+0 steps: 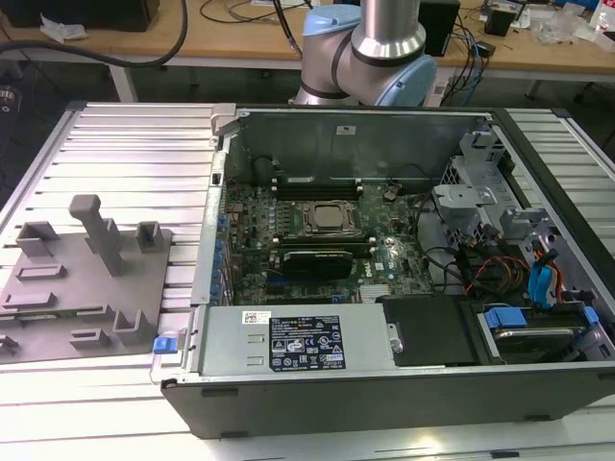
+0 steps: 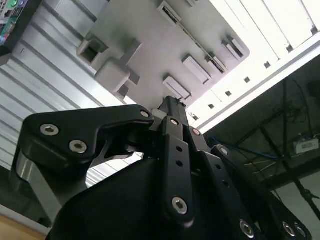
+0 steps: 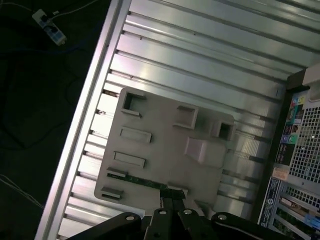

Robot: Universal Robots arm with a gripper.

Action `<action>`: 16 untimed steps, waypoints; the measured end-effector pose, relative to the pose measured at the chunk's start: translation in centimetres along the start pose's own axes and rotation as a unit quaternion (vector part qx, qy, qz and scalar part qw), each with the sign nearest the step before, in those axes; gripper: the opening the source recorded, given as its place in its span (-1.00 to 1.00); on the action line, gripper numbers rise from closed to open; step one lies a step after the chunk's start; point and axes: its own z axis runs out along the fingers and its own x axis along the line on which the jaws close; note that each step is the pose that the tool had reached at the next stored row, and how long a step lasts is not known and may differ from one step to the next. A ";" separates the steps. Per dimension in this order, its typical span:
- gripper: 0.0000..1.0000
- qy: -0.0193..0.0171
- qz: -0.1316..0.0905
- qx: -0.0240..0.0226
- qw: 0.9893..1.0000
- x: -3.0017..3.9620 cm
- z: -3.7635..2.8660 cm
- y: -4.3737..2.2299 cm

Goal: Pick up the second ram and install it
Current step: 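Pick up the second ram and move it above second insertion slot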

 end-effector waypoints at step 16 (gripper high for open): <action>-0.79 0.006 -0.134 -0.003 0.991 0.00 0.00 0.00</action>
